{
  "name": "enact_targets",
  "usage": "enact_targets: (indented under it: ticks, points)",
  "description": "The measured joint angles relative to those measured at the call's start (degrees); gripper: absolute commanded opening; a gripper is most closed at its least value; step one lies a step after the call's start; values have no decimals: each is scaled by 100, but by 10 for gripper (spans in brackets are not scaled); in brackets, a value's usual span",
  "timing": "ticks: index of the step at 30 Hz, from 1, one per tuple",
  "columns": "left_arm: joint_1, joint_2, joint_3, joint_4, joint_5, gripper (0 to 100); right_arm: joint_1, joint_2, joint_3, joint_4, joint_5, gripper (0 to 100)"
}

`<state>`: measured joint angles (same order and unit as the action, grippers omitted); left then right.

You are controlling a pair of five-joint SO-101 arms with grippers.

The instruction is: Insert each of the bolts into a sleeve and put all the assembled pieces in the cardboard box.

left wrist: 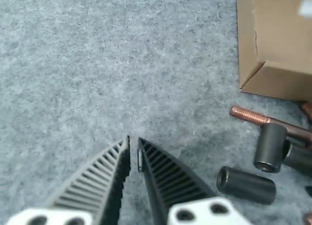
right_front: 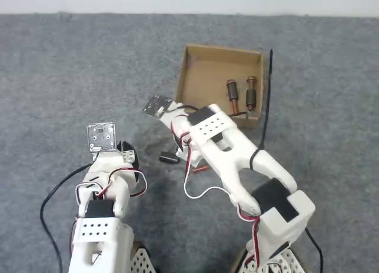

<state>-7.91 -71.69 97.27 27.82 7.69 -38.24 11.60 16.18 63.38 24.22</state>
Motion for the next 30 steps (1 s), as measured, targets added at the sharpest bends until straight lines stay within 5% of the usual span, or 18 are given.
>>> enact_targets:
  ticks: [14,17,30]
  points:
    - [0,0,0,0,0,23,-18,712,-193,-334,492,132]
    - [0,0,0,0,0,23,-18,782,-290,-334,492,57]
    - [0,0,0,0,0,23,440,334,-484,290,-123,7]
